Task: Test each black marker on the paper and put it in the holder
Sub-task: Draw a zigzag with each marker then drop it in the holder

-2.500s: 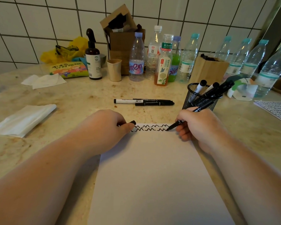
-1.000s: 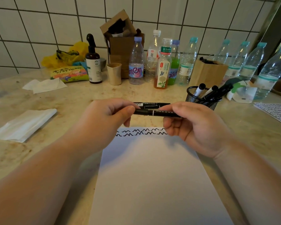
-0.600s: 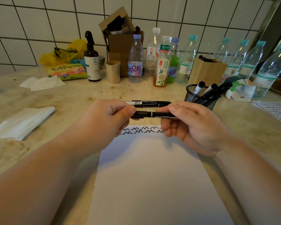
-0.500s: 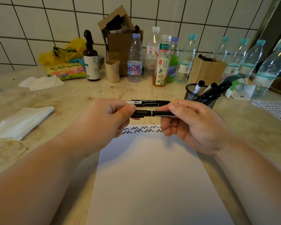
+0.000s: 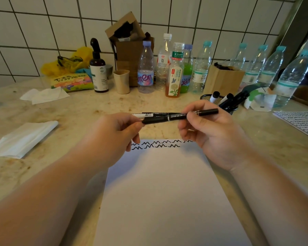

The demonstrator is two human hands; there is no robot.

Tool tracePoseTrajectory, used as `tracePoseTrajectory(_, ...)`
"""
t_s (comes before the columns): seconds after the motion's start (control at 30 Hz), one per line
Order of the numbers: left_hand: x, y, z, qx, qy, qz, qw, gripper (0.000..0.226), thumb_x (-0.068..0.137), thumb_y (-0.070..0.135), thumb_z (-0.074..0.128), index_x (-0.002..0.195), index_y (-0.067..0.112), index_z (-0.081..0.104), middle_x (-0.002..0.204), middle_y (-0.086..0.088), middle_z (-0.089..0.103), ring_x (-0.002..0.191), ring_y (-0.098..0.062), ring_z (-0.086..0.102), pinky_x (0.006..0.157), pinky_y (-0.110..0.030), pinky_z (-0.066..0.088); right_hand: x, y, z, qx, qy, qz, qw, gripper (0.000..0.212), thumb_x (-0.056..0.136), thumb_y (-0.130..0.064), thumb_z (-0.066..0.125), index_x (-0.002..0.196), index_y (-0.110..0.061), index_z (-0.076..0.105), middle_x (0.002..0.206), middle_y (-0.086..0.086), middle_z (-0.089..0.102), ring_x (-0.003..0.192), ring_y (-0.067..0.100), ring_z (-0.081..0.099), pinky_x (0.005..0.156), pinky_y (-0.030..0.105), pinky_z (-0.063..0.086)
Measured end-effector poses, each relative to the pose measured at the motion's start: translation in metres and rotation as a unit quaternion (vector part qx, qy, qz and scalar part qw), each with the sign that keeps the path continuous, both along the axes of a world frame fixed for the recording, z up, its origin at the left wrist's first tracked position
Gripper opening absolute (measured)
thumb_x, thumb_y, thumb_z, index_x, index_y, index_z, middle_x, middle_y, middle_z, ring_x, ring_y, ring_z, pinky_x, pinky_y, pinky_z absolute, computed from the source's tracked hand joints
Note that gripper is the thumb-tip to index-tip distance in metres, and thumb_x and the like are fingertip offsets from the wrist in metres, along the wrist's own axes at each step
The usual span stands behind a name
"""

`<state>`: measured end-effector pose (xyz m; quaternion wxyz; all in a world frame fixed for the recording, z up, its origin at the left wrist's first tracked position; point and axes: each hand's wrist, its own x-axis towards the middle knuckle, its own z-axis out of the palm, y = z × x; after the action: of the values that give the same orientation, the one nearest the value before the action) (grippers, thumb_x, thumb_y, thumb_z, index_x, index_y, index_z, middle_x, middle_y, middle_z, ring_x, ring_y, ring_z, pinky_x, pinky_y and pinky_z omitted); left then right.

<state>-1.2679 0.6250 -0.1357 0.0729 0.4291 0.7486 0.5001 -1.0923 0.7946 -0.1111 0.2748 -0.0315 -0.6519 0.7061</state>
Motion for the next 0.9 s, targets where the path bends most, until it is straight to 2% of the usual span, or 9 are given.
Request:
tracePoseTrajectory(0.13, 0.001, -0.001, -0.006, -0.044, 0.043, 0.016, 0.998, 0.009, 0.093, 0.042, 0.056, 0.090, 0.046, 0.063, 0.068, 0.017, 0.070, 0.048, -0.003, 0.059, 0.051, -0.030, 0.052, 0.001, 0.004, -0.001, 0.117, 0.049, -0.194, 0.973, 0.031, 0.106, -0.016, 0.050, 0.092, -0.031, 0.072, 0.067, 0.008, 0.072, 0.054, 0.021, 0.067, 0.053, 0.029, 0.057)
tracePoseTrajectory(0.2, 0.002, -0.002, -0.006, -0.057, 0.057, 0.017, 0.997, 0.008, 0.092, 0.045, 0.055, 0.091, 0.051, 0.060, 0.068, 0.020, 0.069, 0.048, -0.003, 0.059, 0.048, -0.028, 0.050, 0.001, 0.006, -0.001, 0.130, 0.056, -0.234, 0.962, 0.032, 0.109, -0.013, 0.046, 0.094, -0.029, 0.069, 0.065, 0.007, 0.072, 0.051, 0.020, 0.066, 0.051, 0.027, 0.056)
tracePoseTrajectory(0.33, 0.006, -0.001, -0.005, -0.075, 0.061, 0.016, 0.995, 0.008, 0.092, 0.042, 0.056, 0.088, 0.046, 0.062, 0.069, 0.023, 0.068, 0.049, -0.002, 0.057, 0.051, -0.030, 0.051, 0.001, 0.007, 0.000, 0.155, 0.052, -0.266, 0.950, 0.027, 0.109, -0.012, 0.046, 0.096, -0.024, 0.067, 0.069, 0.005, 0.073, 0.055, 0.020, 0.069, 0.054, 0.027, 0.057)
tracePoseTrajectory(0.47, 0.009, -0.002, -0.003, -0.093, 0.070, 0.020, 0.993, 0.008, 0.093, 0.041, 0.056, 0.089, 0.043, 0.062, 0.070, 0.024, 0.068, 0.052, -0.003, 0.058, 0.046, -0.021, 0.046, -0.001, 0.013, 0.002, 0.135, 0.008, -0.301, 0.944, 0.025, 0.110, -0.017, 0.044, 0.098, -0.023, 0.065, 0.067, 0.004, 0.074, 0.053, 0.018, 0.069, 0.051, 0.027, 0.056)
tracePoseTrajectory(0.6, 0.010, -0.002, -0.003, -0.090, 0.068, 0.021, 0.993, 0.009, 0.092, 0.039, 0.055, 0.089, 0.042, 0.063, 0.070, 0.024, 0.068, 0.048, -0.001, 0.056, 0.037, -0.012, 0.038, -0.007, 0.022, 0.001, 0.141, -0.061, -0.357, 0.921, 0.023, 0.110, -0.028, 0.045, 0.097, -0.034, 0.063, 0.064, 0.001, 0.075, 0.046, 0.016, 0.067, 0.045, 0.027, 0.052)
tracePoseTrajectory(0.73, 0.012, -0.001, -0.003, -0.106, 0.076, 0.004, 0.992, 0.009, 0.092, 0.040, 0.055, 0.088, 0.044, 0.062, 0.071, 0.024, 0.068, 0.048, 0.001, 0.056, 0.038, -0.011, 0.037, -0.015, 0.026, -0.002, 0.164, -0.101, -0.349, 0.917, 0.017, 0.109, -0.035, 0.046, 0.099, -0.041, 0.059, 0.059, -0.002, 0.073, 0.040, 0.014, 0.064, 0.038, 0.022, 0.046)
tracePoseTrajectory(0.83, 0.011, 0.000, -0.005, -0.115, 0.088, -0.005, 0.990, 0.008, 0.092, 0.042, 0.055, 0.089, 0.045, 0.061, 0.072, 0.024, 0.068, 0.051, 0.000, 0.058, 0.040, -0.011, 0.039, -0.015, 0.028, -0.004, 0.167, -0.089, -0.333, 0.924, 0.016, 0.108, -0.035, 0.049, 0.118, -0.047, 0.055, 0.064, -0.001, 0.074, 0.044, 0.017, 0.067, 0.041, 0.025, 0.049)
tracePoseTrajectory(0.9, 0.011, -0.001, -0.005, -0.114, 0.094, -0.004, 0.989, 0.008, 0.092, 0.043, 0.054, 0.090, 0.047, 0.061, 0.072, 0.025, 0.068, 0.055, 0.000, 0.059, 0.042, -0.009, 0.040, -0.011, 0.027, -0.004, 0.169, -0.047, -0.333, 0.927, 0.035, 0.106, -0.035, 0.054, 0.136, -0.051, 0.045, 0.072, 0.001, 0.076, 0.050, 0.018, 0.070, 0.046, 0.024, 0.054)
